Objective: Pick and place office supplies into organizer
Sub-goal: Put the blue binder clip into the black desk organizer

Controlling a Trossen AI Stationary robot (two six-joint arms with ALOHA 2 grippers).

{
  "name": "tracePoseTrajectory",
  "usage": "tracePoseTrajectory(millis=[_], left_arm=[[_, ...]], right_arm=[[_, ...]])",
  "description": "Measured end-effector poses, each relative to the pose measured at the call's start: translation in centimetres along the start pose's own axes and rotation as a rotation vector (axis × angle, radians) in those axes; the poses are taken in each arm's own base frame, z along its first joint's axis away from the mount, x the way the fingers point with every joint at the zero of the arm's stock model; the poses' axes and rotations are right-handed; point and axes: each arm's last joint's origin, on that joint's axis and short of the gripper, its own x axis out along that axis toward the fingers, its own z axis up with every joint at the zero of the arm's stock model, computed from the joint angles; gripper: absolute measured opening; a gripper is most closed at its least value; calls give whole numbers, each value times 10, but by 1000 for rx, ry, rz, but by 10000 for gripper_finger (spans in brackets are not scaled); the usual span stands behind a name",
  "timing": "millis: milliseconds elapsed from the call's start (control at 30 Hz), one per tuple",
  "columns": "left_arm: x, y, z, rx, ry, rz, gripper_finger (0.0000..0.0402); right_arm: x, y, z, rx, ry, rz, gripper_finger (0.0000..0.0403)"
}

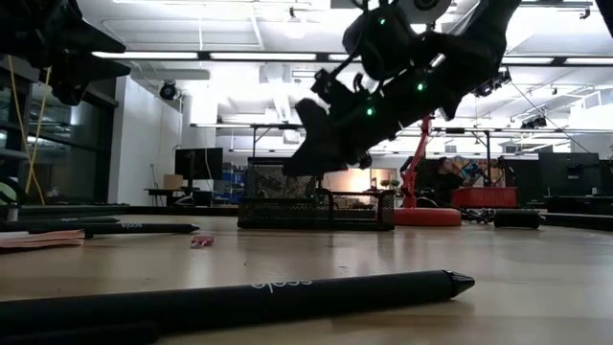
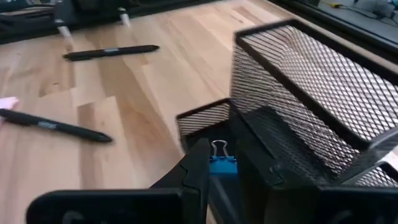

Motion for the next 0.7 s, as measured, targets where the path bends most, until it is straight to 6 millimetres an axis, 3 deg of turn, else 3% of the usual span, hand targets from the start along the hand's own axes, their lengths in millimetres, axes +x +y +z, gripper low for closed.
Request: tracePoseTrajectory(millis=[167, 700], left_arm=[[0, 0, 0, 0, 0, 0, 168], [0, 0, 0, 0, 0, 0, 168]], right_arm=[[7, -7, -6, 8, 23, -15, 46], [12, -20, 1, 41, -3, 28, 63]])
